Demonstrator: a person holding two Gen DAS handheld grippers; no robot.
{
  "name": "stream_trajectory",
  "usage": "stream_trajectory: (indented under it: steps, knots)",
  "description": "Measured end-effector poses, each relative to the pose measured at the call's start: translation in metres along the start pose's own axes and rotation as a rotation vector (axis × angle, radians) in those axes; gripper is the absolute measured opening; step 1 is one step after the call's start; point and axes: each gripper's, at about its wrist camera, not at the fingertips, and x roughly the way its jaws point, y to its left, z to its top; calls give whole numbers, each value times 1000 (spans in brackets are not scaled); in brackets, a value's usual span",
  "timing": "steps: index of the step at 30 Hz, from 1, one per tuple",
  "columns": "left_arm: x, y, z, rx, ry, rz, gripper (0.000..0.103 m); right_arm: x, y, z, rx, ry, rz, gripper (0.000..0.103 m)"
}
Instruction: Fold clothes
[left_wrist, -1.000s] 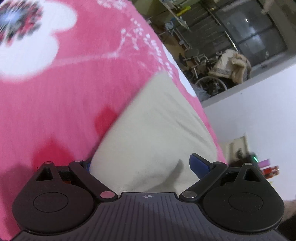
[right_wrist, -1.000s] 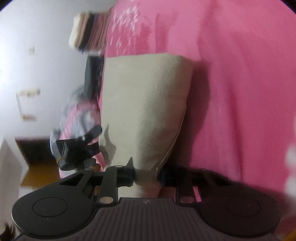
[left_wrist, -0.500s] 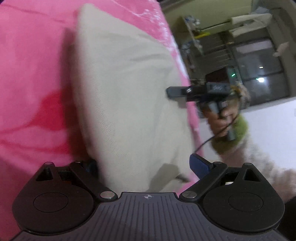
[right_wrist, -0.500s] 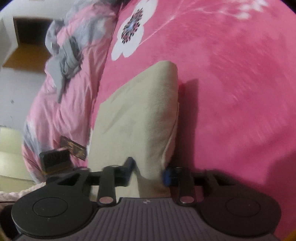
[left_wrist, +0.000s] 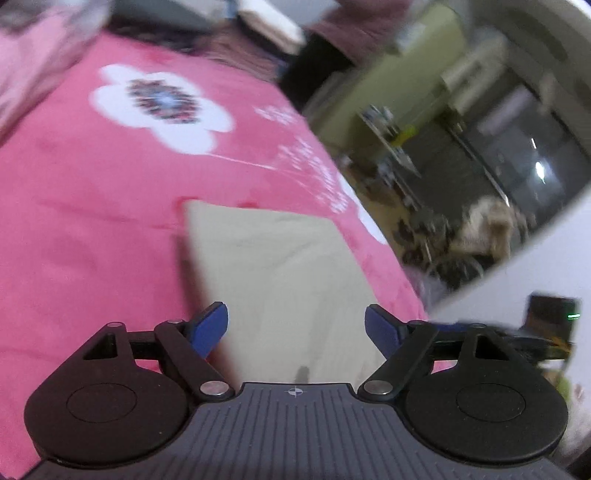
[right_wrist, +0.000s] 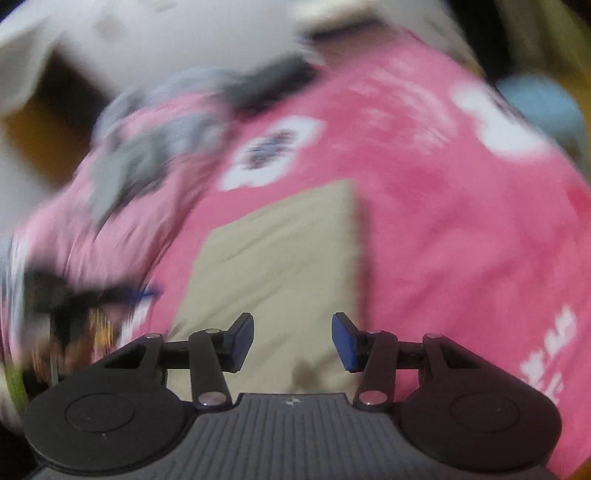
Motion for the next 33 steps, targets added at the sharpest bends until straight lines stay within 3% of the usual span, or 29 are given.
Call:
stream_trajectory:
  steps: [1, 3, 6, 7, 10, 14, 17, 20, 28, 33]
  knots:
    - [10, -8, -2, 44, 12, 8, 79, 2, 10, -3, -48, -3, -3, 46]
    - [25, -12, -14, 161, 32, 96, 74, 13, 21, -9, -100, 3, -31, 41]
    - [34, 9, -30, 189, 66, 181, 69, 30, 6, -22, -60, 27, -98, 25]
    - [34, 9, -34, 195, 61, 185, 69, 34, -1, -27, -37, 35, -113, 14]
    - [29, 2, -33, 254, 72, 199, 72, 40, -11, -34, 10, 57, -159, 13]
    - [20, -7, -20, 303, 37, 145, 75, 24, 18, -14, -100, -9, -169, 14]
    - [35, -10, -7, 336, 10, 162, 77, 31, 21, -10, -126, -39, -160, 14]
    - [61, 6, 5, 303, -21, 216, 77, 38, 20, -13, -136, -44, -153, 15]
    - [55, 26, 23, 194, -123, 126, 82, 54, 15, -22, -161, -59, -136, 16]
    - [72, 51, 6, 183, -104, 189, 82, 65, -2, -50, -145, -48, -141, 16]
